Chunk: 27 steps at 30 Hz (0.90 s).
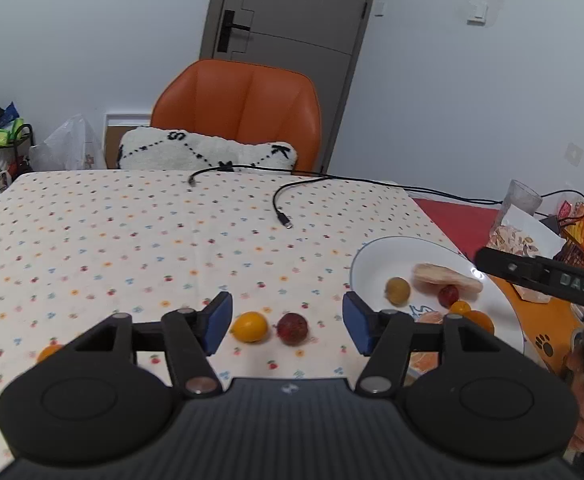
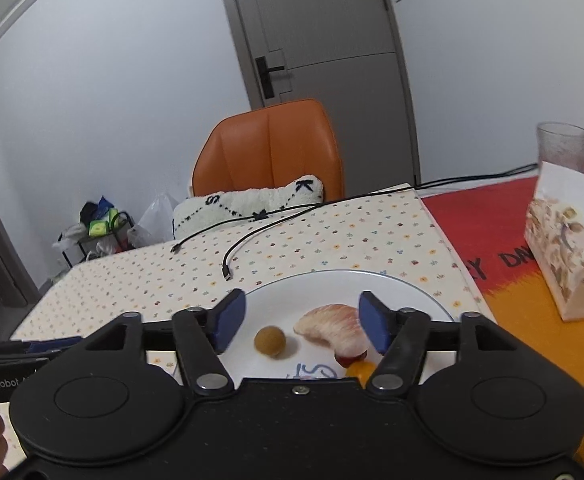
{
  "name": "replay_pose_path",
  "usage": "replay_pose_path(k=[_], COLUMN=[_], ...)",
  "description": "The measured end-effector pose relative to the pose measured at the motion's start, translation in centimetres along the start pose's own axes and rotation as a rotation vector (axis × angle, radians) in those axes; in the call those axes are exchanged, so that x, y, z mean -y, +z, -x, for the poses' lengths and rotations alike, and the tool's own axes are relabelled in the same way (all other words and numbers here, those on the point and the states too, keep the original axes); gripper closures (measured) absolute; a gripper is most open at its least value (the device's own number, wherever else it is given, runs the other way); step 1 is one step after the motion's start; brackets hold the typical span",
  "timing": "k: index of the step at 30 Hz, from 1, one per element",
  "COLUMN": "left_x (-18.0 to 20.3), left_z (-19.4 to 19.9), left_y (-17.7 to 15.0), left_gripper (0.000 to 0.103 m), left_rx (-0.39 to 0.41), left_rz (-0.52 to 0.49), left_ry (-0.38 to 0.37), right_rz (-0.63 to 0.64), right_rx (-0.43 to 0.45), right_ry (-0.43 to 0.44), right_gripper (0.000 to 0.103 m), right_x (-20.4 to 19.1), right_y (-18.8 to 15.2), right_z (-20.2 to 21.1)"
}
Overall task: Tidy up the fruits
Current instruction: 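Open the left tool dropping the red fruit while the right tool releases the pomelo segment into the bowl, then move both open tools back toward the orange and kiwi on the table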
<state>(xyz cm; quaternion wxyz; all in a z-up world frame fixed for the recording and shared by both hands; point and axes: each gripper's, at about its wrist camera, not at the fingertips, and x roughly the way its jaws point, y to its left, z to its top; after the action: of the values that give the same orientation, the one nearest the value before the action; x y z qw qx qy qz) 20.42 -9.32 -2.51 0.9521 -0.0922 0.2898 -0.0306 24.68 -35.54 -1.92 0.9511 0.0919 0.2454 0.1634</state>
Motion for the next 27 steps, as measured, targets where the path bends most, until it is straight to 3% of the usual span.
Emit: replay_pose_path(k=[5,19,27], left_x=[-1.1,-4.6,-7.2], left_z=[1.7,5.5,6.8], left_y=[-0.5,-1.6,-2.4], left_gripper=[0.032,0.018,0.017], left_rx=[0.019,0.062,0.064], left_rz=[0.009,0.024,0.054], left_ry=[0.014,0.093,0.116], right_rz=[-0.006,0.034,0.059], right_rx=[0.006,-0.021,-0.044], right_ry=[0.008,0.075,0.096], right_gripper=[0.035,0.024,0.021], right_x=[-0.4,-4.7,-7.2], right_y=[-0.4,-2.7,-3.8], right_z=[1.9,4.1,4.2])
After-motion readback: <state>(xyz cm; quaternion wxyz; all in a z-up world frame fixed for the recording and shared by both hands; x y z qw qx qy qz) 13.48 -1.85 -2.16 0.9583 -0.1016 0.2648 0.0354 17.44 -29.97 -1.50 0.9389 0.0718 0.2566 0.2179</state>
